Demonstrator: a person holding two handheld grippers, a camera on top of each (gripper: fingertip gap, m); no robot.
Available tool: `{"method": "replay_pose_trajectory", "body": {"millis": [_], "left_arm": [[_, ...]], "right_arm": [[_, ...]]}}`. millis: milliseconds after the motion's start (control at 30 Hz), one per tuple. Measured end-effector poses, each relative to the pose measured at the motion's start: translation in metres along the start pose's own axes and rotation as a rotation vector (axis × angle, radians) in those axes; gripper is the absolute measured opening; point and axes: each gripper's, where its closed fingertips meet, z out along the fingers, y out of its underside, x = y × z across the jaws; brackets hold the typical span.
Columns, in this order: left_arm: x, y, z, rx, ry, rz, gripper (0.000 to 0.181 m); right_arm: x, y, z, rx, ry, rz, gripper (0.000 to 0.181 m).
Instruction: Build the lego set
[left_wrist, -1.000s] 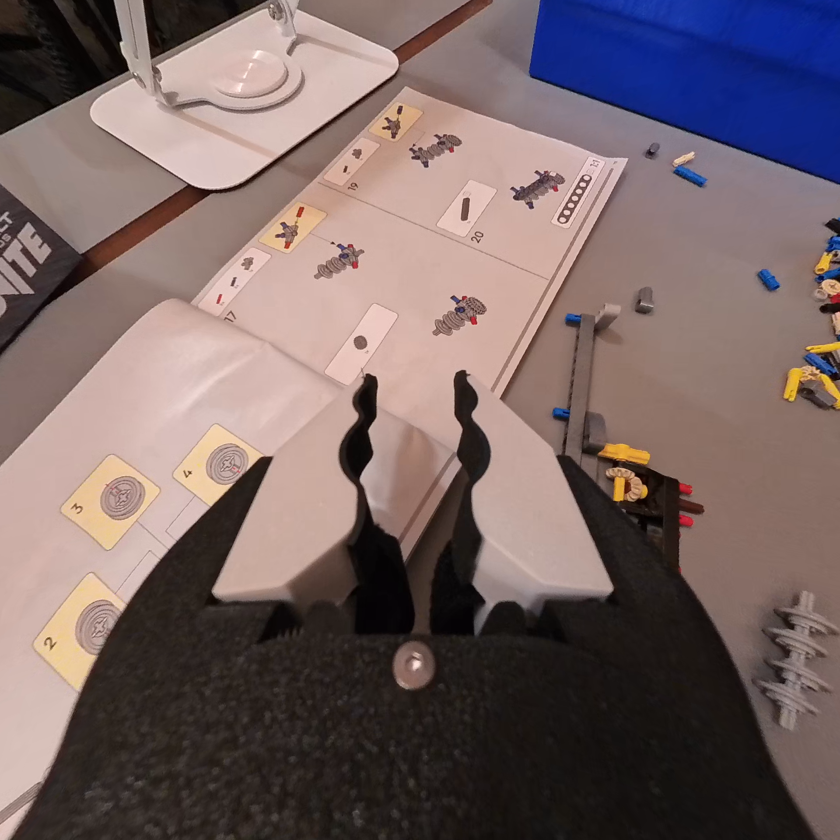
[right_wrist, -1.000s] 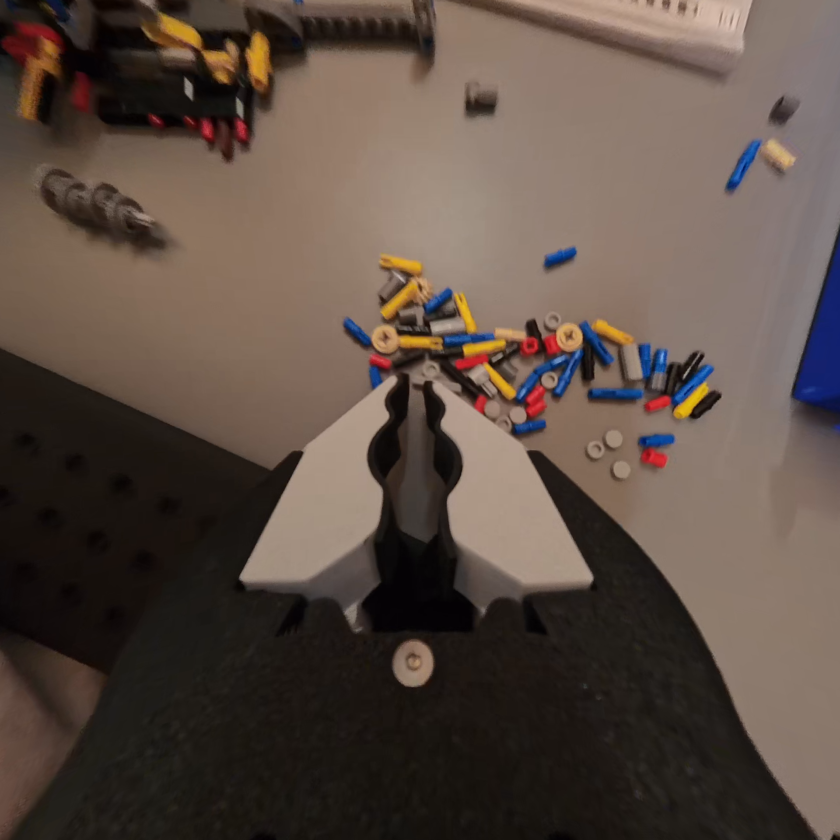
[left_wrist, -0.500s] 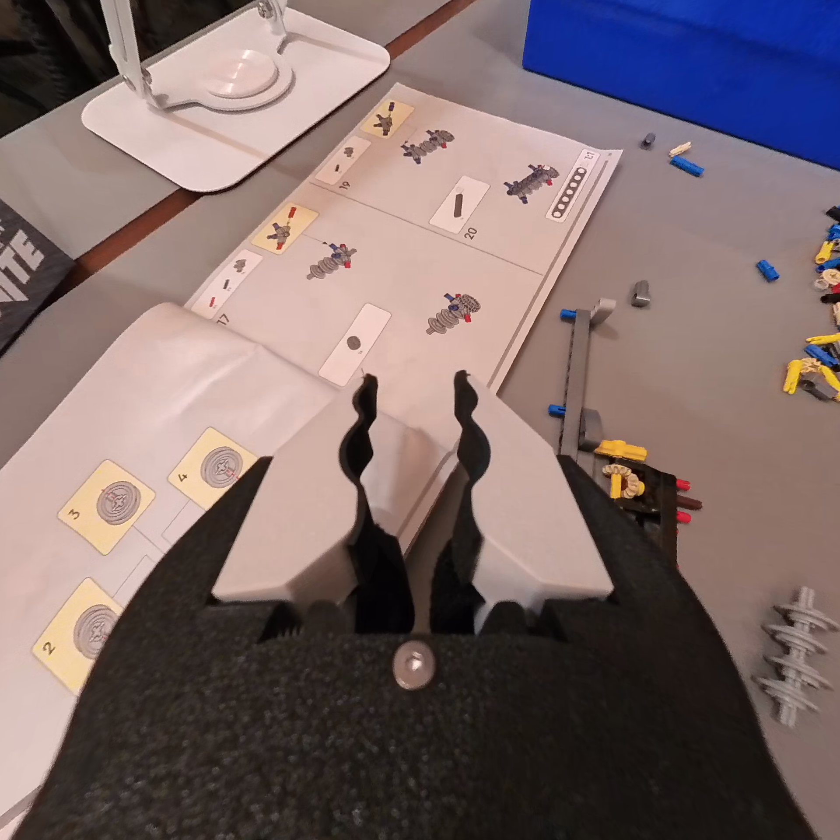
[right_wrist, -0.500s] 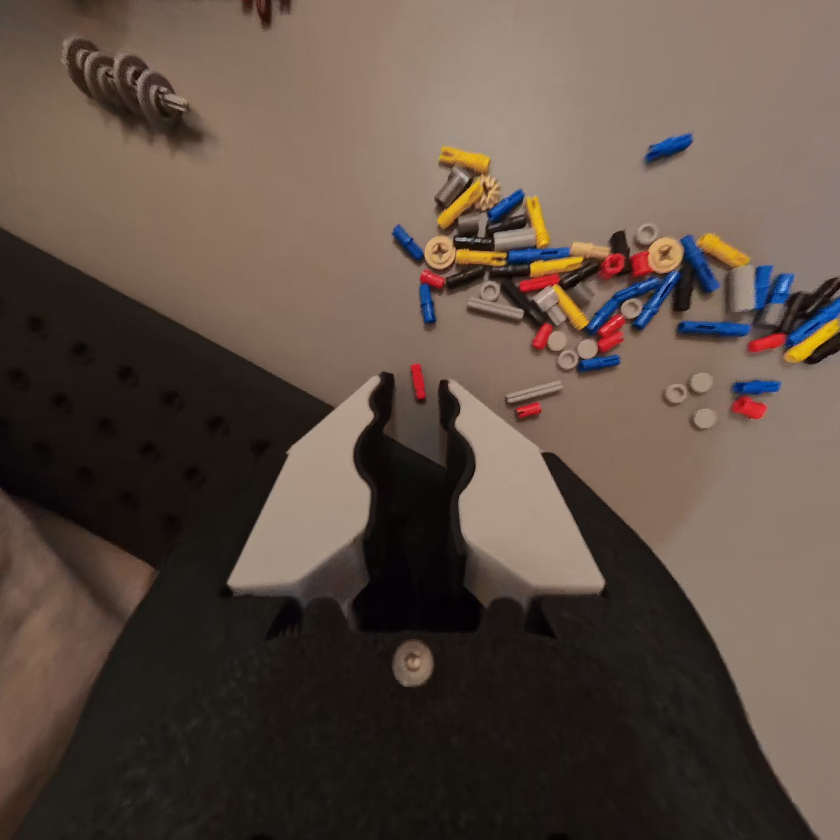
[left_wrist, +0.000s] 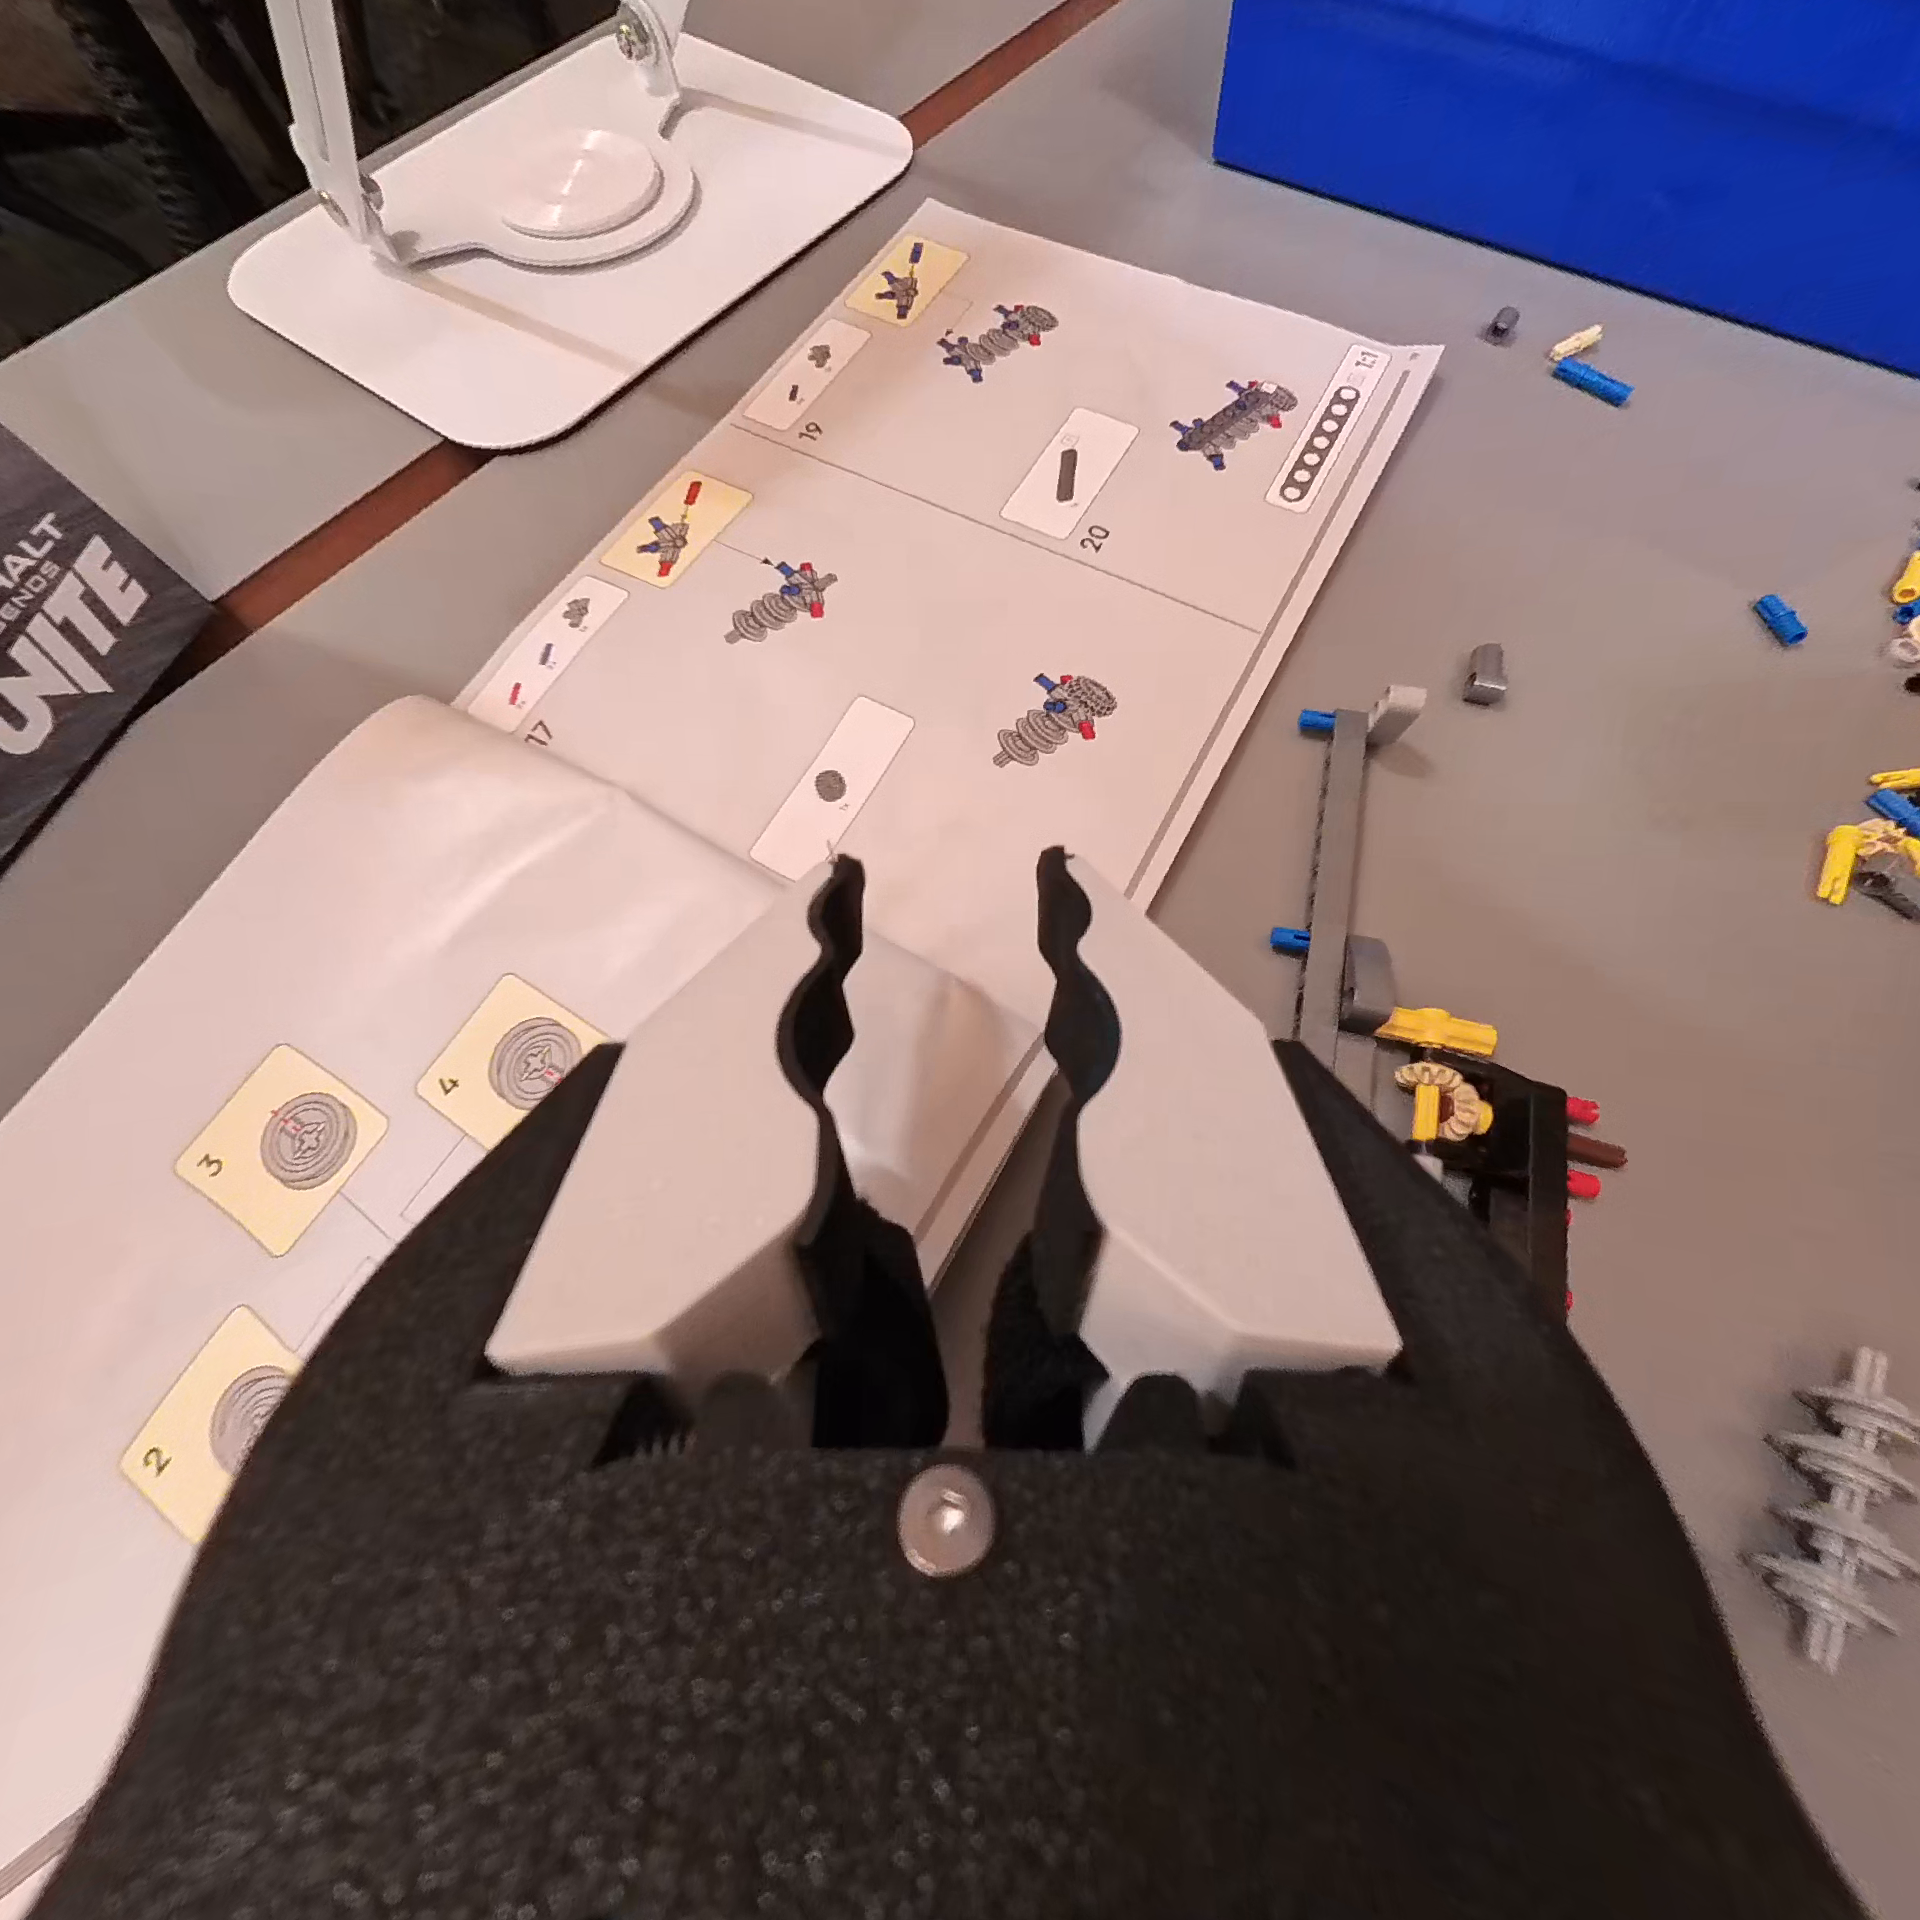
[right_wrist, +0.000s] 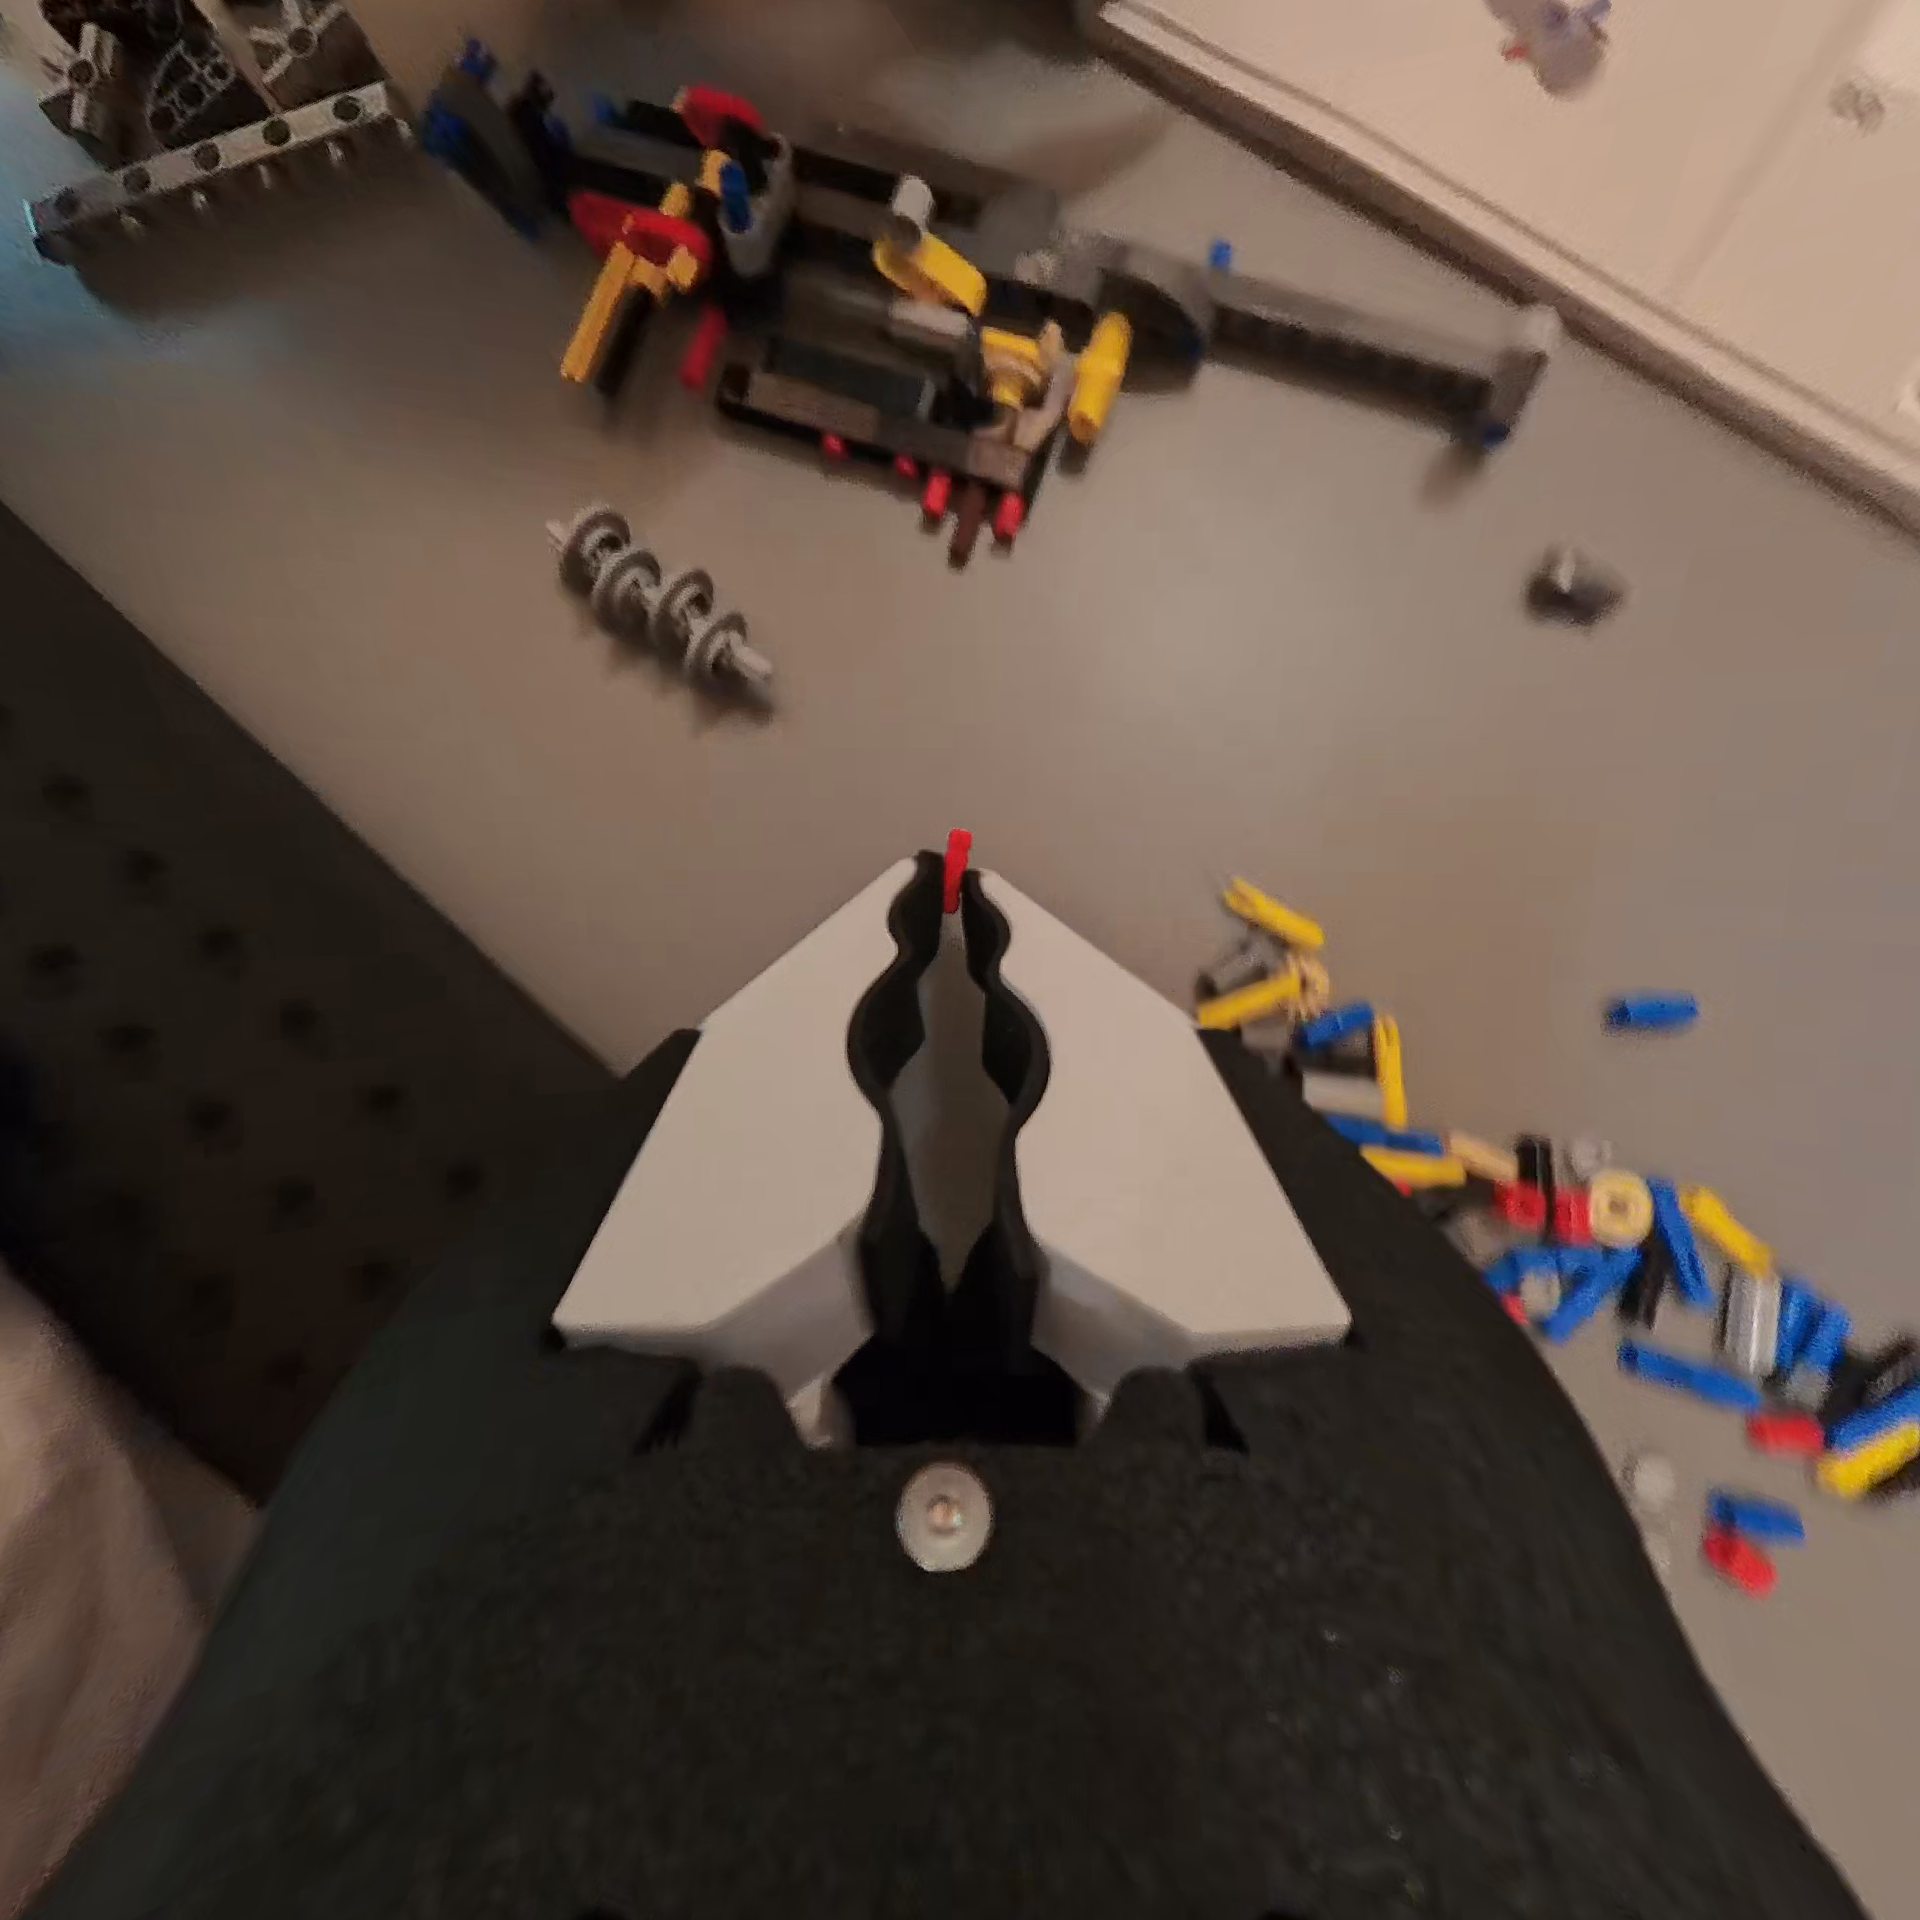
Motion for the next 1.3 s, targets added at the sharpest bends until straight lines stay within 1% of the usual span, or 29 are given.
{"method": "replay_pose_trajectory", "body": {"millis": [67, 133, 200, 300, 367, 400, 500, 633, 700, 800, 933, 1033, 1200, 1300], "left_arm": [[-0.001, 0.0, -0.001, 0.0, -0.006, 0.003, 0.032], [-0.003, 0.0, -0.002, -0.001, -0.006, -0.001, 0.032], [-0.004, -0.001, -0.004, 0.004, -0.011, -0.001, 0.032], [-0.005, -0.001, -0.004, 0.005, -0.008, -0.009, 0.032], [-0.004, 0.001, -0.002, -0.003, -0.005, -0.009, 0.032], [-0.003, 0.002, -0.002, -0.008, -0.005, -0.005, 0.032], [-0.002, 0.004, 0.0, -0.019, -0.01, 0.014, 0.032], [-0.001, 0.005, 0.001, -0.026, -0.008, 0.02, 0.032], [0.001, 0.006, 0.002, -0.028, -0.006, 0.024, 0.032], [0.002, 0.008, 0.004, -0.041, -0.009, 0.041, 0.032], [0.001, 0.011, 0.006, -0.055, -0.024, 0.063, 0.032], [0.0, 0.012, 0.006, -0.059, -0.025, 0.06, 0.032], [0.001, 0.012, 0.007, -0.06, -0.02, 0.063, 0.032], [0.002, 0.013, 0.007, -0.065, -0.022, 0.073, 0.032]], "right_arm": [[-0.001, -0.009, 0.015, -0.009, 0.0, -0.051, 0.002], [-0.005, -0.012, 0.023, -0.02, -0.032, -0.058, 0.002], [-0.008, -0.012, 0.026, -0.023, -0.049, -0.069, 0.003], [-0.007, -0.011, 0.028, -0.031, -0.014, -0.101, 0.003], [-0.006, -0.01, 0.027, -0.024, -0.016, -0.068, 0.004], [-0.005, -0.009, 0.025, -0.019, -0.018, -0.036, 0.009], [0.008, -0.002, 0.005, 0.036, 0.006, 0.083, 0.012], [0.06, 0.038, -0.028, 0.008, 0.174, 0.182, 0.013], [0.075, 0.052, -0.035, -0.018, 0.212, 0.191, 0.013], [0.083, 0.052, -0.036, -0.012, 0.217, 0.18, 0.013], [0.082, 0.053, -0.028, -0.037, 0.186, 0.149, 0.013], [0.091, 0.059, -0.03, -0.064, 0.234, 0.124, 0.01], [0.085, 0.062, -0.029, -0.071, 0.168, 0.164, 0.015], [0.091, 0.061, -0.029, -0.076, 0.215, 0.141, 0.015]]}}
